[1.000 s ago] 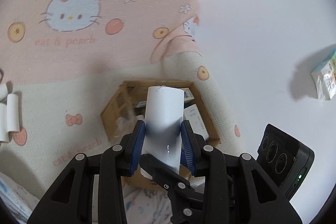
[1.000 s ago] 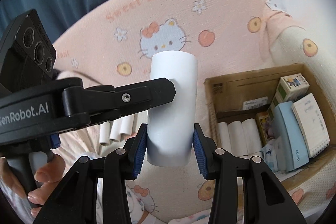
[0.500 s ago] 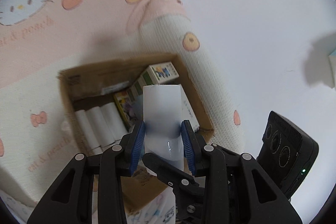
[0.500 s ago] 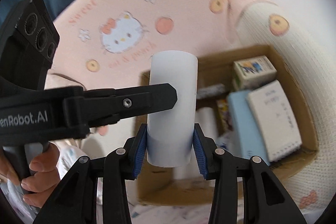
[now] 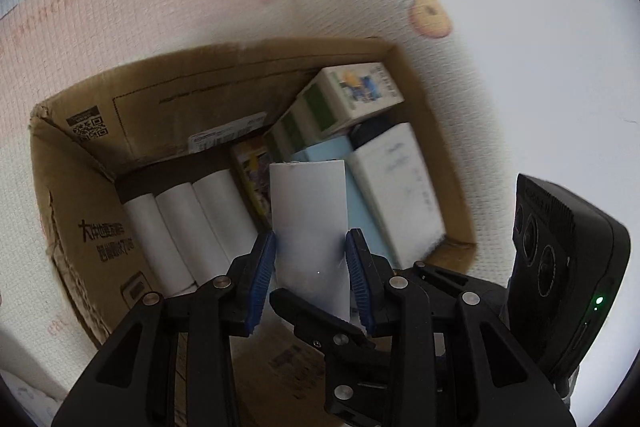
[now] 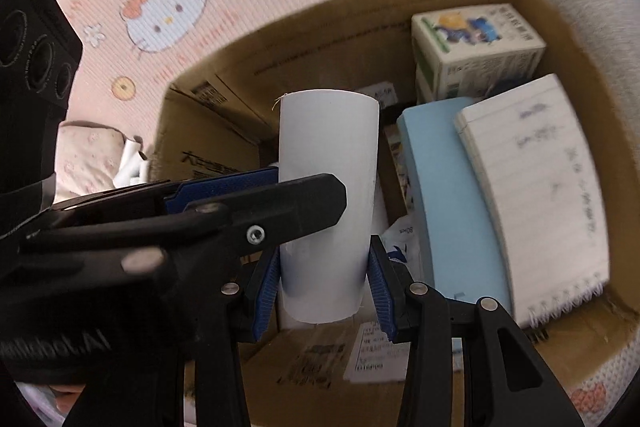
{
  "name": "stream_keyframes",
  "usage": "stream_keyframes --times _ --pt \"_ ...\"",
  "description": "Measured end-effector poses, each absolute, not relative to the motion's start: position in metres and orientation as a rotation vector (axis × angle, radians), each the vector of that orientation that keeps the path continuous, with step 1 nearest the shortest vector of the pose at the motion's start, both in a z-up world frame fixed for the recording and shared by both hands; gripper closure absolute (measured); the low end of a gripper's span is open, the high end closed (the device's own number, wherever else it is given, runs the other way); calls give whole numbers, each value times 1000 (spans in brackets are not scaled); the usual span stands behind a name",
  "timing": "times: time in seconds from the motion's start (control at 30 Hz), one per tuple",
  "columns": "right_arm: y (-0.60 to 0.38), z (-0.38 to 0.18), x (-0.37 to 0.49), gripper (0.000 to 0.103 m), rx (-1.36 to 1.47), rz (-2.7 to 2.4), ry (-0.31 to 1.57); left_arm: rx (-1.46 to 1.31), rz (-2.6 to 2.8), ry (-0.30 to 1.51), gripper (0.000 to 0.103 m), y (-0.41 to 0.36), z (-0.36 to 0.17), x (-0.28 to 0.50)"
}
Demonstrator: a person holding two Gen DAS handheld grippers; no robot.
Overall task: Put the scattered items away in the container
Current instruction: 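Lift and carry the white tube with the right gripper to the box, then lower the tube beside the standing tubes and open the right gripper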
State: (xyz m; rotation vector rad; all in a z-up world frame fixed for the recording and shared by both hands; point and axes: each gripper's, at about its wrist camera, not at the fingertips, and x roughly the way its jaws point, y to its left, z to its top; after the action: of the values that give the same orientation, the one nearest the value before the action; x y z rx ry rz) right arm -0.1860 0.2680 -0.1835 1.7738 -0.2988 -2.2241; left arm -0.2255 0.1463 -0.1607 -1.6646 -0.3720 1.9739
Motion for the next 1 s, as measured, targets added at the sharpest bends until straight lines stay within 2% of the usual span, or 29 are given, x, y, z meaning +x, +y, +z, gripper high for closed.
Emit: stream_keyframes --times 0.23,0.43,0.63,0.77,0.83,0.9,0.97,1.0 --pt "258 -201 -206 64 1830 -2221 -210 -1734 1959 -449 63 139 -183 -245" --pt "267 -210 -217 63 1881 -2227 -271 -1792 1948 -565 63 136 -200 -256" --pt "272 -204 -212 63 1862 -2313 -163 -1821 1889 -657 63 142 -214 -262" --pt "273 -200 -209 63 1842 -2338 -100 -1852 1937 -616 64 148 -220 -264" --pt "276 -196 -209 66 1826 -2368 -89 -1854 1952 -600 64 151 -223 -263" --pt "278 -197 -209 80 1845 -2339 -103 -1869 1930 -649 65 151 -231 -264" --pt "279 -201 -209 90 1876 -2322 -101 -1903 1918 -717 66 148 -240 -267" --pt "279 -203 -208 91 1884 -2303 -98 -1904 1922 -750 66 146 -243 -268"
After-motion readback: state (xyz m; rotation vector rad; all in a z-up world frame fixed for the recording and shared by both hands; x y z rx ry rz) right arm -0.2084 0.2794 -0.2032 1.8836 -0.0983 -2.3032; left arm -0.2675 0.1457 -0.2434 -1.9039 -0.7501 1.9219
